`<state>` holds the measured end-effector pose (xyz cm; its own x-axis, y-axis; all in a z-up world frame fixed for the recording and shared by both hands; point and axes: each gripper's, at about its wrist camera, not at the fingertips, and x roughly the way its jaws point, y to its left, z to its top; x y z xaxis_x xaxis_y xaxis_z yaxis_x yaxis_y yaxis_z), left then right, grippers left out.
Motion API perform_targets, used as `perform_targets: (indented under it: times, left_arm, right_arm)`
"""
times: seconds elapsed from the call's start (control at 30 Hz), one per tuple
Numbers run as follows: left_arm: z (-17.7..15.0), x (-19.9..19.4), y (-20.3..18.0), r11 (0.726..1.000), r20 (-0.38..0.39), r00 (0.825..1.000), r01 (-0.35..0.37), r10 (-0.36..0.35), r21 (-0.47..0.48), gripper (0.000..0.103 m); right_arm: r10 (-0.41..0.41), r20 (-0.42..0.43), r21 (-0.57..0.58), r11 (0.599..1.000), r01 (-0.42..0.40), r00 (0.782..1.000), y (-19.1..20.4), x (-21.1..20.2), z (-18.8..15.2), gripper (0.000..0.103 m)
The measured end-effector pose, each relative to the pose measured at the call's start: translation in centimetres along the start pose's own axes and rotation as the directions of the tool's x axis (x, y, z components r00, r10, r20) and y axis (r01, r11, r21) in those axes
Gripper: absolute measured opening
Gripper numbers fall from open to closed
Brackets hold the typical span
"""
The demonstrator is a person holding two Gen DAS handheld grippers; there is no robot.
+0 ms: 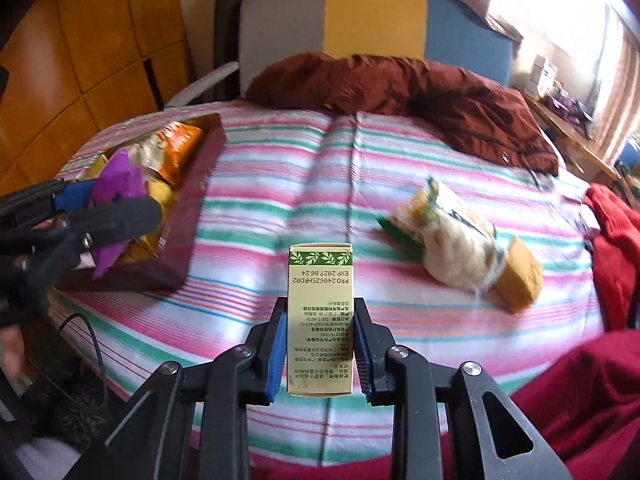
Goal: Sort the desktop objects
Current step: 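Carry the green box and purple packet over the gold tray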
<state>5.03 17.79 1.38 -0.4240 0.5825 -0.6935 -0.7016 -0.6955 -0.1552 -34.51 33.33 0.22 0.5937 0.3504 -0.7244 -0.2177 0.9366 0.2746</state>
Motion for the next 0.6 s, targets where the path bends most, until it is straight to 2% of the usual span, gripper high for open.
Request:
perform_targets:
  times: [0.17, 0.37, 0.6]
  left_arm:
    - [0.0, -1.7, 3.0, 0.994, 0.033, 0.995, -0.091, 0.093, -0.056, 0.052]
    - [-0.9, -3.4, 6.6, 0.973, 0.044, 0.978, -0.196, 0.202, -0.122, 0.052]
    - [-2.5, -4.1, 10.3, 0.939, 0.014, 0.955, -0.288, 0.295, -0.189, 0.052]
  right_arm:
    - [0.072, 0.018, -0.031, 0.997, -0.072, 0.997, 2.2, 0.2, 2.2, 0.030]
    - [0.178, 0.023, -0.060, 0.982, -0.177, 0.984, 5.6, 0.8, 4.6, 0.030]
    - [0.274, -0.003, -0.065, 0.960, -0.274, 0.962, 9.0, 2.5, 6.6, 0.030]
